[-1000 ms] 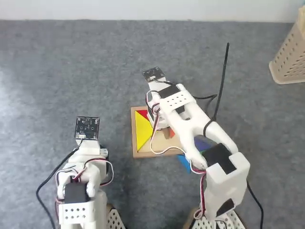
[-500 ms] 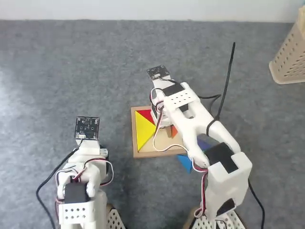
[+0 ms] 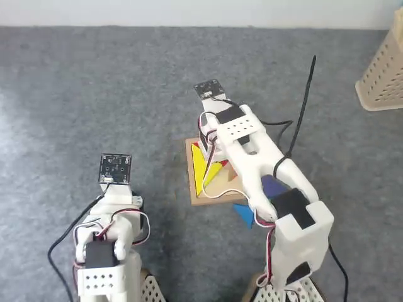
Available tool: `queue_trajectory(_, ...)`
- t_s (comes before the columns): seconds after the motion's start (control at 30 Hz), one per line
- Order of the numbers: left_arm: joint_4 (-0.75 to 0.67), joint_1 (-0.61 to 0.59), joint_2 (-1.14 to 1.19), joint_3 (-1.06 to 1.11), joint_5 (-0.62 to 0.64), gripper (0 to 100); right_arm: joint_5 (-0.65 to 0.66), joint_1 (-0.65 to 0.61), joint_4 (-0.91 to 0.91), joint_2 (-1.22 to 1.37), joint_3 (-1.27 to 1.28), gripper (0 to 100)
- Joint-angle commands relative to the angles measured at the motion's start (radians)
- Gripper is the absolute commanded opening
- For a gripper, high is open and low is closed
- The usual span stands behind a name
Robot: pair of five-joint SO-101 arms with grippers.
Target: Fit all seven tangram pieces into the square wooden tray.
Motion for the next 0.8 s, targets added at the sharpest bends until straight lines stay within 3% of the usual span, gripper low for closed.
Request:
queue_trajectory(0.0,0.005,-0.002,-0.017,-0.012,0.008,1,-0.005,0.012,0.012,-0.114,-0.041,23.2)
queue_trajectory(0.33,0.005,-0.002,-0.017,-0.012,0.008,1,0.006,0.031,0.019,-0.263,0.077,19.7)
queue_trajectory(0.47,0.005,-0.002,-0.017,-0.012,0.008,1,0.095,0.053,0.021,-0.348,0.157,1.4)
queue_trajectory(0.6,0.005,-0.002,-0.017,-0.012,0.008,1,0.250,0.002,0.013,-0.374,0.242,5.2)
queue_trajectory(0.77,0.005,-0.002,-0.017,-0.012,0.008,1,0.341,-0.012,-0.062,-0.374,0.318,0.6)
